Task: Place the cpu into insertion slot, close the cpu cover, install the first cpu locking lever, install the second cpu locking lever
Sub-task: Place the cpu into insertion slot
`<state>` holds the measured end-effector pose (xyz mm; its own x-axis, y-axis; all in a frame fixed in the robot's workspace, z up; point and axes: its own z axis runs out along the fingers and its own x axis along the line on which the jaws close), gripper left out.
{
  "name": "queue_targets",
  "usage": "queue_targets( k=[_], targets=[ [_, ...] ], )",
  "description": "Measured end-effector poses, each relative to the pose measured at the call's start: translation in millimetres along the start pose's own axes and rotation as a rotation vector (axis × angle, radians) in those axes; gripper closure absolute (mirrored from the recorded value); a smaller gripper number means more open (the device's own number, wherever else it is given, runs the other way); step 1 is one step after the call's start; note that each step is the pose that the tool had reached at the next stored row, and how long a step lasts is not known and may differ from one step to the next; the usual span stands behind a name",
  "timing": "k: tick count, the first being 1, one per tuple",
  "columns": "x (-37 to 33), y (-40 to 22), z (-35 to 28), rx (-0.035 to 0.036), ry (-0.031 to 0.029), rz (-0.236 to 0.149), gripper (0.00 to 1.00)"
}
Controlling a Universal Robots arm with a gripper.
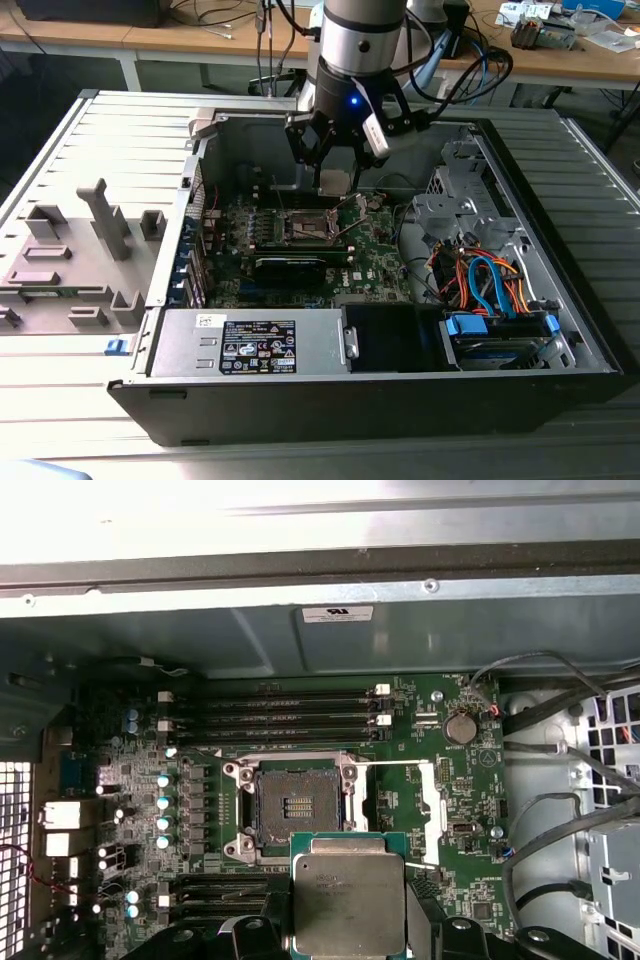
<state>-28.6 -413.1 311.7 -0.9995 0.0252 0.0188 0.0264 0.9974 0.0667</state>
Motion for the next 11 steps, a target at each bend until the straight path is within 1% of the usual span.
queue_targets(
  k=[11],
  targets=[
    [-0.1, -1.4, 1.9, 0.0, 0.0, 0.0, 0.45]
  ],
)
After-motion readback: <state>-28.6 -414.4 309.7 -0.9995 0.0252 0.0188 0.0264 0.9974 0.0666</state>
